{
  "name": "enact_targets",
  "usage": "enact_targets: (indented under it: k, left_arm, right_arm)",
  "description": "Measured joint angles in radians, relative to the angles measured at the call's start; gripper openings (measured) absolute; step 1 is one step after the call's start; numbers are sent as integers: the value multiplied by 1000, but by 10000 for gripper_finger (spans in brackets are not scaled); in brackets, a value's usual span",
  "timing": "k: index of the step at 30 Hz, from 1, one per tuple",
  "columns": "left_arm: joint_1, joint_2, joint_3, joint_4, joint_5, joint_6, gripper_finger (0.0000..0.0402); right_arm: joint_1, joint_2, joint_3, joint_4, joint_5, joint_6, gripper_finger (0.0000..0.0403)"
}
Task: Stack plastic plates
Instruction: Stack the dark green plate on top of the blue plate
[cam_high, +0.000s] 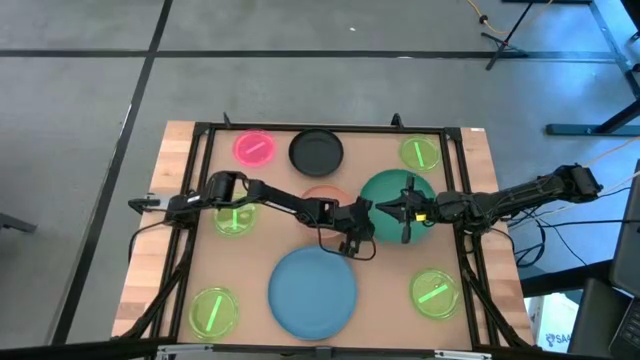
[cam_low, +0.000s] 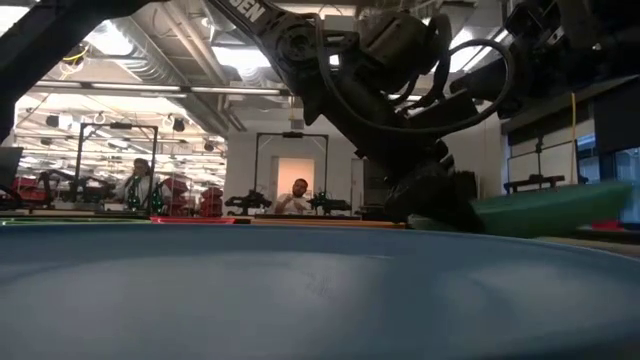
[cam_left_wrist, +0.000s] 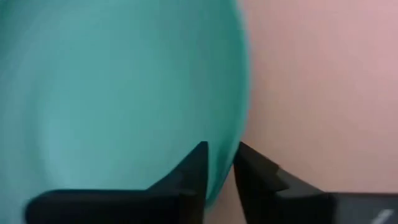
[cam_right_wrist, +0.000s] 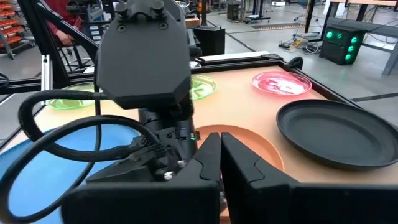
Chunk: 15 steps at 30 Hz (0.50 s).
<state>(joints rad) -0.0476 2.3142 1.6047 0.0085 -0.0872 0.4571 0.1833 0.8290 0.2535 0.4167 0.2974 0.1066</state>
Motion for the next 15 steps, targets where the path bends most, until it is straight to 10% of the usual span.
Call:
enact_targets:
  k: [15]
  left_arm:
    - [-216, -145, -1, -102, -270, -82, 6]
  right_arm:
    - [185, -50, 62, -2, 168, -140, 3]
